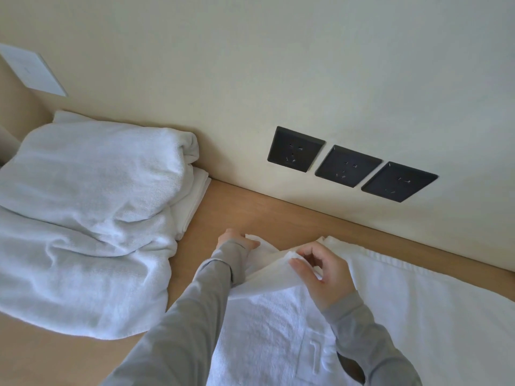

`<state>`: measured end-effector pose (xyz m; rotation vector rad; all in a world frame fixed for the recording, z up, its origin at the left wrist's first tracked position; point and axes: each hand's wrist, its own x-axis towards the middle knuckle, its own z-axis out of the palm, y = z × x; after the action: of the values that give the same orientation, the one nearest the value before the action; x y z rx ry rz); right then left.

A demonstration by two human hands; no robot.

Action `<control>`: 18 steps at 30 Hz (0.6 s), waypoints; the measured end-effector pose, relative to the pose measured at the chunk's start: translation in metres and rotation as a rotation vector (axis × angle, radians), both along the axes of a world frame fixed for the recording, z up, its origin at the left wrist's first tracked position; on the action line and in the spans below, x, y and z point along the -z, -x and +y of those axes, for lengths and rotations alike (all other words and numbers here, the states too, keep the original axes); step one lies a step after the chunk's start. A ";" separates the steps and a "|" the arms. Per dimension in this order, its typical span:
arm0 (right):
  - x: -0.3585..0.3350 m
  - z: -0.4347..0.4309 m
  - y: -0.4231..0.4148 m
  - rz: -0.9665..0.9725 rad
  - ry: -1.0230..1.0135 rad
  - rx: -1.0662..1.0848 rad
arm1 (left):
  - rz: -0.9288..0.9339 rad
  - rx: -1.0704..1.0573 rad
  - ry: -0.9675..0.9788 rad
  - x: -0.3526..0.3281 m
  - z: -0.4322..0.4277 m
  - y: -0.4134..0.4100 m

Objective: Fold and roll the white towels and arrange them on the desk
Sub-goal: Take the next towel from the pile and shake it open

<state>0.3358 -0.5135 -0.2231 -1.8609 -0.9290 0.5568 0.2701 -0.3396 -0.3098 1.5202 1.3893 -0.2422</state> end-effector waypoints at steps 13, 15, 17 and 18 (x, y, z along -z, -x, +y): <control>-0.067 -0.007 -0.006 0.346 0.072 -0.320 | -0.597 0.018 -0.138 -0.103 -0.006 0.012; -0.066 0.006 -0.007 0.226 -0.039 -0.141 | -0.674 -0.004 -0.100 -0.117 -0.012 0.015; -0.063 0.020 -0.007 0.086 -0.104 -0.033 | -0.739 -0.067 -0.030 -0.124 -0.020 0.022; -0.062 0.026 -0.007 0.025 -0.108 -0.027 | -0.763 -0.093 0.005 -0.125 -0.023 0.026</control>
<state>0.3427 -0.4875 -0.1610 -1.7434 -0.9503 0.5342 0.2438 -0.3625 -0.1845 1.3298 0.8348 0.3644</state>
